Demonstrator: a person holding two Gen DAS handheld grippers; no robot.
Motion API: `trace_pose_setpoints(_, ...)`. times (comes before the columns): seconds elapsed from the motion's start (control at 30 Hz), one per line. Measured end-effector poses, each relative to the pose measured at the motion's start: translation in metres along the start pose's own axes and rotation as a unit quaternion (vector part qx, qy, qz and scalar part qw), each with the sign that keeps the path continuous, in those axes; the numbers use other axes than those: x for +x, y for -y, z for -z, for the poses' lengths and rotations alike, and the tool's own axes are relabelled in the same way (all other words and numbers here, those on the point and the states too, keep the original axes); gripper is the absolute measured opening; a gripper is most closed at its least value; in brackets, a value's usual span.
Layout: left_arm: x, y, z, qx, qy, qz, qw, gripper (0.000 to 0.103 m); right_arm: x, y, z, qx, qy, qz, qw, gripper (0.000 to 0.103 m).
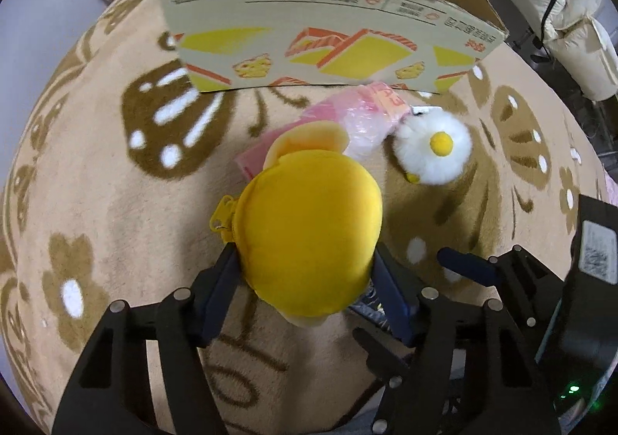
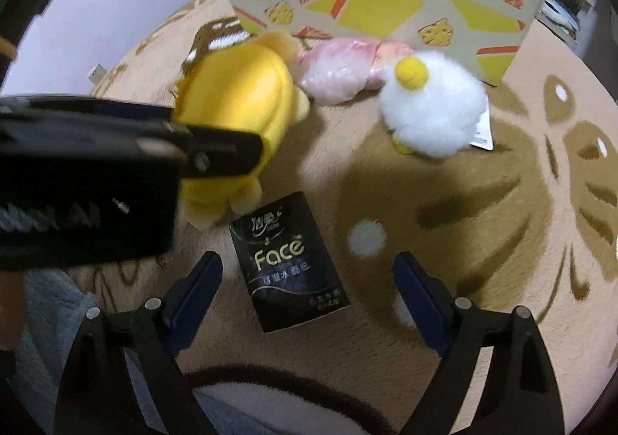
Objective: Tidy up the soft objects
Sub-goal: 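Close the left tool on the yellow plush while the right tool grips the black Face tissue pack, then carry the yellow plush and tissue pack over the box and open both tools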
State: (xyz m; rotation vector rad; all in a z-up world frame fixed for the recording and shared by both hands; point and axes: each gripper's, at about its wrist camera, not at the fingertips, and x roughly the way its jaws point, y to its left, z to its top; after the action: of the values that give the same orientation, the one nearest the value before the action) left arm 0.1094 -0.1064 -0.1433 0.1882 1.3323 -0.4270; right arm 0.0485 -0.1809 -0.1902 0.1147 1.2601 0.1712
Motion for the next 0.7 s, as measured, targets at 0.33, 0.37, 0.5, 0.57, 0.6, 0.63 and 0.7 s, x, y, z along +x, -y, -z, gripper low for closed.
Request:
trace_pose_setpoints(0.33,-0.019,-0.007,0.003,-0.002,0.029,-0.013,0.9995,0.066,-0.009,0.02,0.0,0.04,0.022,0.014,0.999,0.052)
trace_pose_setpoints(0.37,-0.021,-0.007,0.004,-0.003,0.032,-0.014,0.9994,0.066,-0.013,0.021,0.0,0.042,0.031,0.015,0.999,0.052)
trace_pose_setpoints(0.5,-0.028,-0.01,0.011,-0.005,0.045,-0.023,0.9987,0.066,-0.034,0.024,-0.002,0.045,0.082,0.035,0.995,0.052)
trace_pose_setpoints(0.57,-0.034,-0.011,0.014,-0.006,0.054,-0.028,0.9981,0.066,-0.044,0.025,-0.003,0.049,0.105,0.058,0.992,0.052)
trace_pose_setpoints(0.6,-0.037,-0.011,0.016,-0.005,0.06,-0.031,0.9977,0.066,-0.049,0.026,-0.003,0.05,0.115,0.072,0.99,0.052)
trace_pose_setpoints(0.63,-0.04,-0.011,0.016,-0.005,0.066,-0.034,0.9972,0.066,-0.055,0.029,0.0,0.053,0.122,0.077,0.988,0.052)
trace_pose_setpoints(0.7,-0.048,-0.012,0.017,-0.005,0.084,-0.04,0.9956,0.066,-0.066,0.033,0.0,0.06,0.144,0.081,0.984,0.052)
